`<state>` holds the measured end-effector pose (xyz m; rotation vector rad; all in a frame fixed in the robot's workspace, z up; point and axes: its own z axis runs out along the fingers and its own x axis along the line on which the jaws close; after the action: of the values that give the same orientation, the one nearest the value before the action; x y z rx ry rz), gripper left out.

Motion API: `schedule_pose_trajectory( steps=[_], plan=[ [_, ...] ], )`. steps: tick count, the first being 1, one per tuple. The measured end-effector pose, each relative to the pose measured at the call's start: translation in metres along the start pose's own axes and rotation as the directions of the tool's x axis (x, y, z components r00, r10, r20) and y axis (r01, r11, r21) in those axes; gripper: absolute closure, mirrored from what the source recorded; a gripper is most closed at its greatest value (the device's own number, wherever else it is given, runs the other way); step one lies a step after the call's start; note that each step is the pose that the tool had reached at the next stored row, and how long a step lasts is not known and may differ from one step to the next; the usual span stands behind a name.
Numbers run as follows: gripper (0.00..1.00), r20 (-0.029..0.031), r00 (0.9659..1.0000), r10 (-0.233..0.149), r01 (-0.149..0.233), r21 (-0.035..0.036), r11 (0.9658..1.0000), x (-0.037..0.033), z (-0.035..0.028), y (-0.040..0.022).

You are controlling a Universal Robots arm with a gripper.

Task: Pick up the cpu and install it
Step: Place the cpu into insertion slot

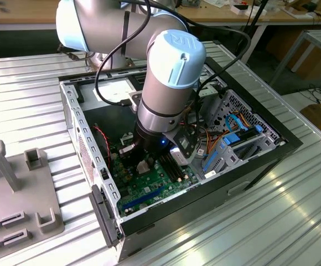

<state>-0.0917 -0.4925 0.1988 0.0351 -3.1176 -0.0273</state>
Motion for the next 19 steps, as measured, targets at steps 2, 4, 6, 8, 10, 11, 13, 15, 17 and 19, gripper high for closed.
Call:
schedule_pose_trajectory(
  steps=[2,4,6,8,10,11,13,15,17,19],
  plan=[
    [0.45,0.0,1.0,0.0,0.0,0.0,1.0,0.0,0.0,0.0],
    [0.45,-0.0002,1.0,0.0,0.0,0.0,1.0,-0.0007,0.0,-0.0001],
    [0.45,0.0001,1.0,0.0,0.0,0.0,1.0,-0.0022,0.0,-0.0001],
    [0.45,0.0,1.0,0.0,0.0,0.0001,1.0,-0.0028,-0.0001,-0.0001],
    [0.45,0.0,1.0,0.0,0.0,0.0,1.0,-0.0028,0.0,-0.0001],
    [0.45,0.0,1.0,0.0,0.0,0.0,1.0,-0.0028,-0.0001,-0.0001],
    [0.45,0.0,1.0,0.0,0.0,-0.0001,1.0,-0.0029,-0.0001,-0.0001],
    [0.45,0.0,1.0,0.0,0.0,-0.0001,1.0,-0.0029,-0.0001,-0.0001],
    [0.45,-0.0001,1.0,0.0,0.0,0.0,1.0,-0.0029,-0.0004,0.0],
    [0.45,-0.0006,1.0,0.0,0.0,-0.0002,1.0,-0.0028,-0.003,0.0]
  ],
)
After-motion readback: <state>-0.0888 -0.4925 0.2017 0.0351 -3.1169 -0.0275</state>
